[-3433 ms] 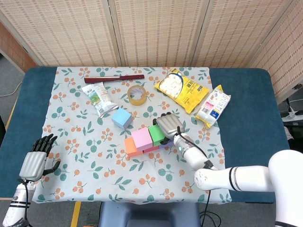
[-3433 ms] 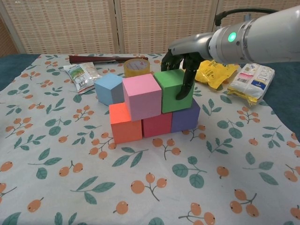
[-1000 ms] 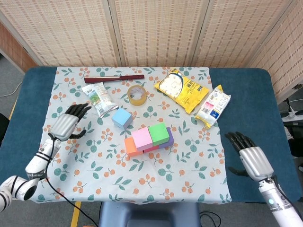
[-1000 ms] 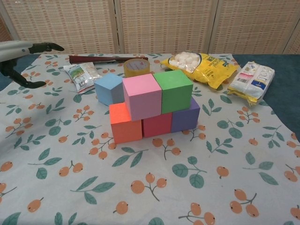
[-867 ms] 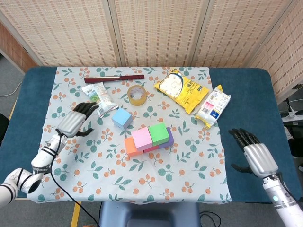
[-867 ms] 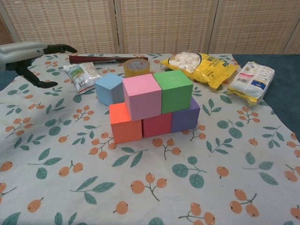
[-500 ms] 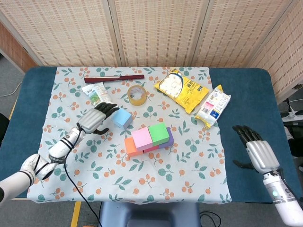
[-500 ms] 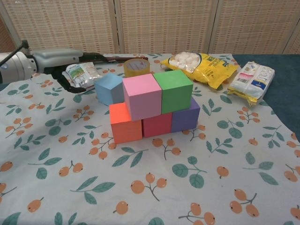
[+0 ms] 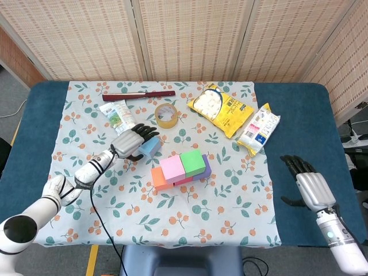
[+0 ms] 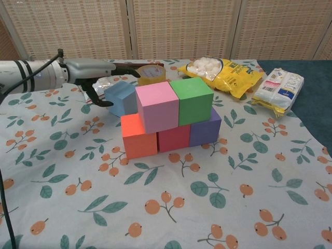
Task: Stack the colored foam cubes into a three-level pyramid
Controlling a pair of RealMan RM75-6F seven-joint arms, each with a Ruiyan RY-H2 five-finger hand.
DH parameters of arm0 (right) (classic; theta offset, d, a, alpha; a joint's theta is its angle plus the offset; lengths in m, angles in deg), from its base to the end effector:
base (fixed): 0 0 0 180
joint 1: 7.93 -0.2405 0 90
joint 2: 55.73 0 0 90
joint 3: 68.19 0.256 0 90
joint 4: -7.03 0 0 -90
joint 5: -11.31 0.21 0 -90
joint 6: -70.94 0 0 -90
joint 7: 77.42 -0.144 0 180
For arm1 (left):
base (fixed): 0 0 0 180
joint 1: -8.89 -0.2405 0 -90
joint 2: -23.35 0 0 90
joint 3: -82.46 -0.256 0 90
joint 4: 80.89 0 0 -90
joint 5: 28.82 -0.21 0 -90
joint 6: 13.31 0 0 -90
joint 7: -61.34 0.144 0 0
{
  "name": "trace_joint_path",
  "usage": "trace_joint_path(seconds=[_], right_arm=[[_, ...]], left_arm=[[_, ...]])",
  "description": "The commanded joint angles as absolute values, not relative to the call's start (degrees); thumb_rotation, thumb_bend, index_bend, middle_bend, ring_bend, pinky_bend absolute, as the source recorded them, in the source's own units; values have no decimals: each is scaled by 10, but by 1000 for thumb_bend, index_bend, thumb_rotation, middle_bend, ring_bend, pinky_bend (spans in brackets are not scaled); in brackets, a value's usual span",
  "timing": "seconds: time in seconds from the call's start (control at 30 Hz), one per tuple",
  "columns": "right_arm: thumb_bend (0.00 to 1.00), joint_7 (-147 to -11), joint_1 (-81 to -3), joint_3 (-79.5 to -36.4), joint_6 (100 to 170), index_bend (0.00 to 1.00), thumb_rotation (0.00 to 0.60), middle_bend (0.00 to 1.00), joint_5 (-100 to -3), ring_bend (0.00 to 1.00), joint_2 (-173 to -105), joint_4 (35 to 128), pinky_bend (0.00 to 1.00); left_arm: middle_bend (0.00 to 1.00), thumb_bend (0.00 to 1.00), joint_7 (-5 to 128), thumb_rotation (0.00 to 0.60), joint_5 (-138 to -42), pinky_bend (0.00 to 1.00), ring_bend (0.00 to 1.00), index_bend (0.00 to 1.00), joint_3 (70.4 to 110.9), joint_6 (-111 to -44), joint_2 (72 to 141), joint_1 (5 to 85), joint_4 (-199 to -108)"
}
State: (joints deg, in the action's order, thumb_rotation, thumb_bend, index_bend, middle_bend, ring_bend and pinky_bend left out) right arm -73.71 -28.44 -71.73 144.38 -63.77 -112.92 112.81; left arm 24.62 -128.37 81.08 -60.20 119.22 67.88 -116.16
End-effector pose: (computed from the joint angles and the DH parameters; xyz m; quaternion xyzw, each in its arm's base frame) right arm -0.2649 -0.2247 0.1431 0.6505 -0.4481 0.3420 0.5091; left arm -0.1600 0.4583 -0.0041 -0.8386 -0.2753 -0.3364 0.3284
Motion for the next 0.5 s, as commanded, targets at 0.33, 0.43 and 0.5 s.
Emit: trace_joint_path(seconds=[0.33,0.43,0.5], right_arm=[[55,-738,-277,-698,1412,0,600,46,-624,0,-1138,1112,122],[55,-739,-274,-693,1409,0,600,46,-623,0,-1135,1111,122],[55,-740,-272,-691,1408,0,600,46,-623,0,-1134,1111,122]], left_arm=[[20,370,213,600,-1289,57,0,0,774,-580,1236,710,-1085],[101,380,206,600,-1289,57,0,0,769,-586,1244,710,-1070],[140,394,201,600,-1288,57,0,0,766,-589,1249,710,-1062]])
